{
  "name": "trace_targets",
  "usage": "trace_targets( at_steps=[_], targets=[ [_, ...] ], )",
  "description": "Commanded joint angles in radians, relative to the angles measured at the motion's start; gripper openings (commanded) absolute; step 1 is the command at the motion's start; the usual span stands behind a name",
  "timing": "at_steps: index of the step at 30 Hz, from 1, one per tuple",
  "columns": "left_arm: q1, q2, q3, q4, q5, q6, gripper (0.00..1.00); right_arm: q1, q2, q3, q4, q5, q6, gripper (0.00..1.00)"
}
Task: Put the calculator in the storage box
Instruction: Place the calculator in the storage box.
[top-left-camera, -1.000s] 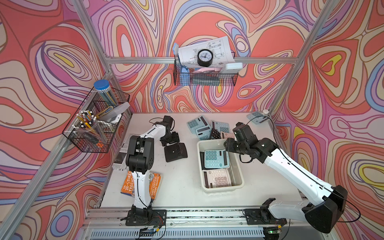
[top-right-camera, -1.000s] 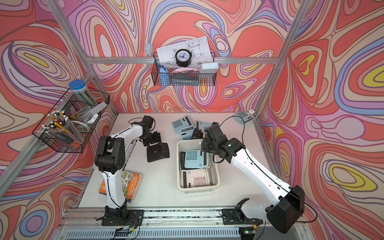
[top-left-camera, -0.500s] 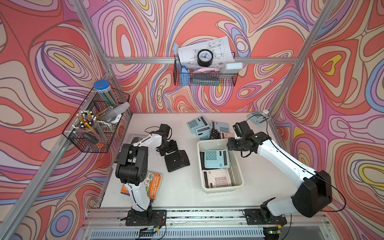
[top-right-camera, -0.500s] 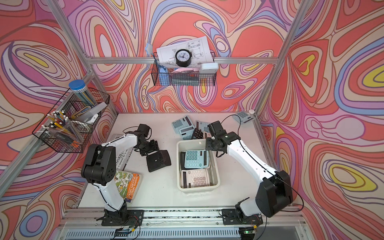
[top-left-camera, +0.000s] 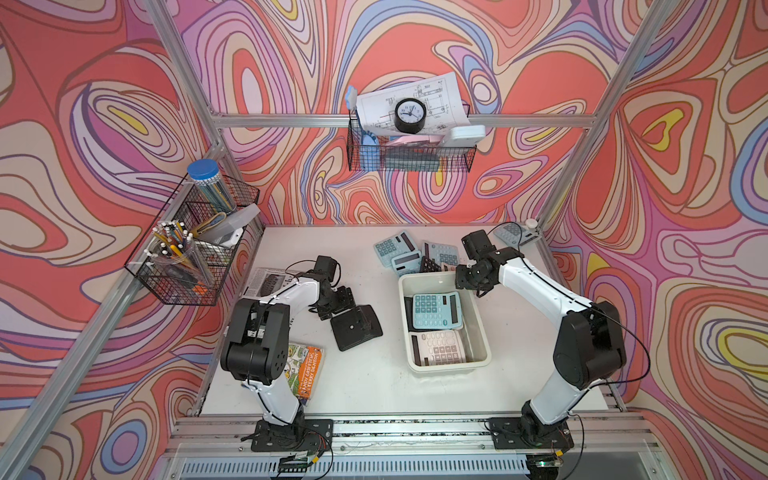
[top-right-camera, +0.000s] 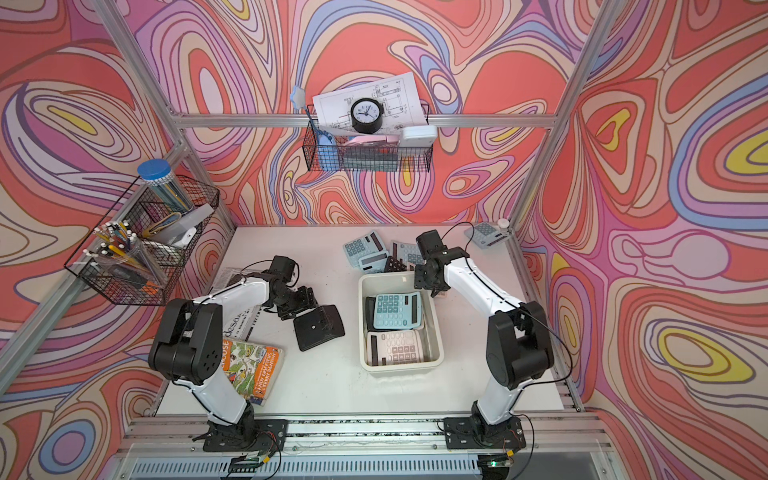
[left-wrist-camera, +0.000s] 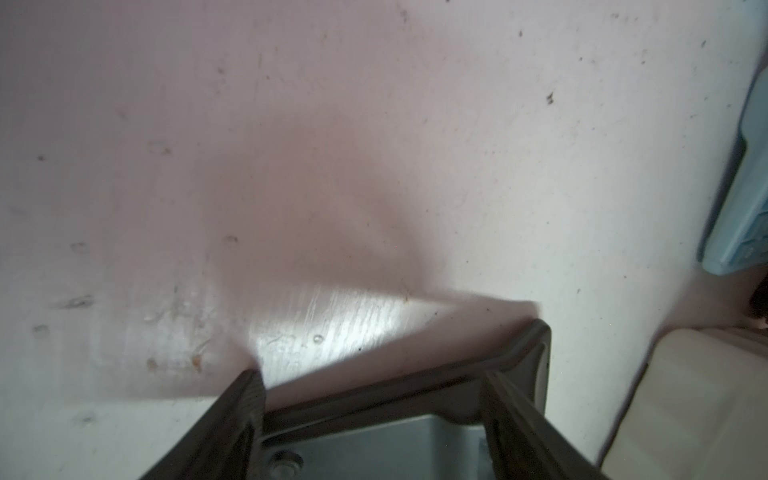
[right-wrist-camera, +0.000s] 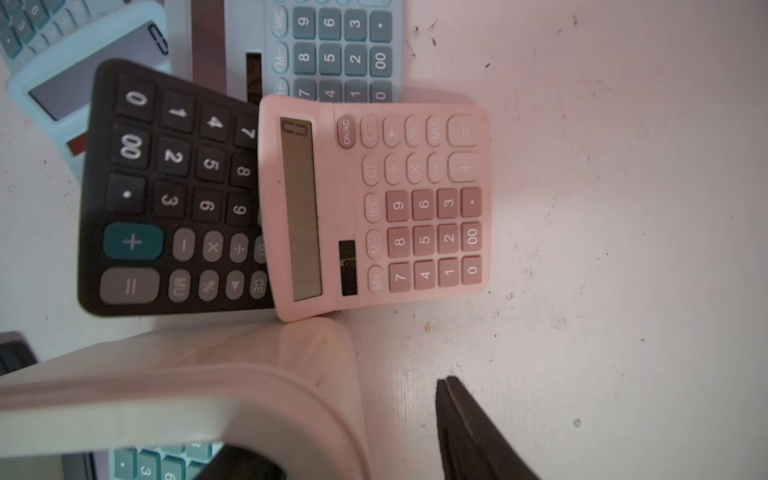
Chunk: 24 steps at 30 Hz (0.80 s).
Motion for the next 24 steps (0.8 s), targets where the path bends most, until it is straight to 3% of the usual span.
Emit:
trace_targets(
  at_steps=[1, 8, 15, 18, 24],
  targets=[
    [-0.010, -0.025, -0.066, -0.001, 0.059, -0.028, 0.76, -0.046, 0.037, 0.040, 0.028, 0.047, -0.023, 0.56],
    [-0.029, -0.120, -0.202, 0.066, 0.120, -0.079, 0.76, -0.104, 0.051, 0.095, 0.008, 0.002, -0.054, 0.57],
    [-0.019, -0.213, -0.197, 0.037, 0.039, -0.085, 0.78, -0.088, -0.158, 0.083, -0.010, -0.176, -0.014, 0.67],
    [0.002, -0.220, -0.173, 0.047, 0.024, -0.093, 0.80, -0.027, -0.238, 0.063, -0.021, -0.208, 0.011, 0.70],
    [0.016, -0.126, -0.074, 0.051, 0.106, -0.081, 0.81, 0.177, -0.316, 0.021, -0.007, -0.285, 0.090, 0.71]
  ],
)
